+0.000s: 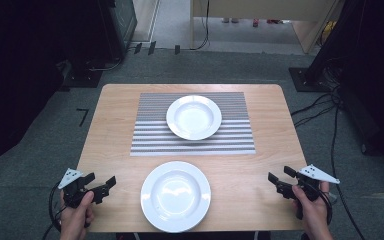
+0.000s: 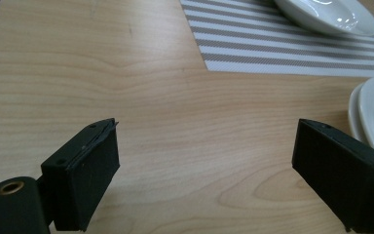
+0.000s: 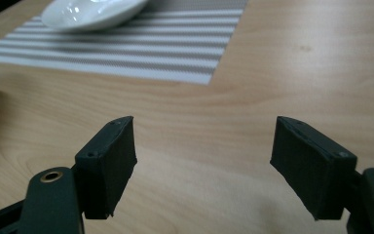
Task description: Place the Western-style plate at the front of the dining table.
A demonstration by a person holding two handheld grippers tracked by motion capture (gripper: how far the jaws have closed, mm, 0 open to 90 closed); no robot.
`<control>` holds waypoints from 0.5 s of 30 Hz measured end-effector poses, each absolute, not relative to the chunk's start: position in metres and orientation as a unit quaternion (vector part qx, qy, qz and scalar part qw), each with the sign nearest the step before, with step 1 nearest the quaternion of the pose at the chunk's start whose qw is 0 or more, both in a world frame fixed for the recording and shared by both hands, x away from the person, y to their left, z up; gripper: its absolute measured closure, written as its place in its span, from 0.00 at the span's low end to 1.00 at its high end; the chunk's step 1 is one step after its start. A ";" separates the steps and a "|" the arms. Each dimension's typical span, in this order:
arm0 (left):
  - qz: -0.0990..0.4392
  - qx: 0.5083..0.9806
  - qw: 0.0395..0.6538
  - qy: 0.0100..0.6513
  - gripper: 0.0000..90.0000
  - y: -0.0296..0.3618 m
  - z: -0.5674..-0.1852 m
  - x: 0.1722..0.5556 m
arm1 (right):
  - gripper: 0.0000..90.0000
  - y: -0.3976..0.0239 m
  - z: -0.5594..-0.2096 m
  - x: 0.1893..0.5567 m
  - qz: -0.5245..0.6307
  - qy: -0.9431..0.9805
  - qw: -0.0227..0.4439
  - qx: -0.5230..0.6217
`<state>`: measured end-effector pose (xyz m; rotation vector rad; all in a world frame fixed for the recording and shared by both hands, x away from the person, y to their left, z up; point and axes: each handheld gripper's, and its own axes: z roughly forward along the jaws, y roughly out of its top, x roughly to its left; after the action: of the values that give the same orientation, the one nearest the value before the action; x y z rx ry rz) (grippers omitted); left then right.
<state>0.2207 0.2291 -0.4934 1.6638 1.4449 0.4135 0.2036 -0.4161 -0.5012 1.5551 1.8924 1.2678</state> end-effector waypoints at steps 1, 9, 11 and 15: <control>0.163 0.669 0.434 0.581 0.11 0.230 -0.494 0.219 | 0.27 -0.418 -0.504 0.202 0.448 0.673 0.187 0.557; 0.157 0.689 0.410 0.577 0.11 0.236 -0.502 0.208 | 0.26 -0.438 -0.511 0.188 0.432 0.670 0.185 0.575; 0.158 0.688 0.406 0.580 0.11 0.239 -0.504 0.207 | 0.26 -0.443 -0.514 0.185 0.427 0.670 0.185 0.579; 0.166 0.688 0.395 0.586 0.11 0.243 -0.507 0.206 | 0.26 -0.449 -0.518 0.181 0.406 0.672 0.182 0.592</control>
<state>0.2061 0.2434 -0.5065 1.7444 1.4858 0.4213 0.1807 -0.4494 -0.5182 1.6695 1.8972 1.1456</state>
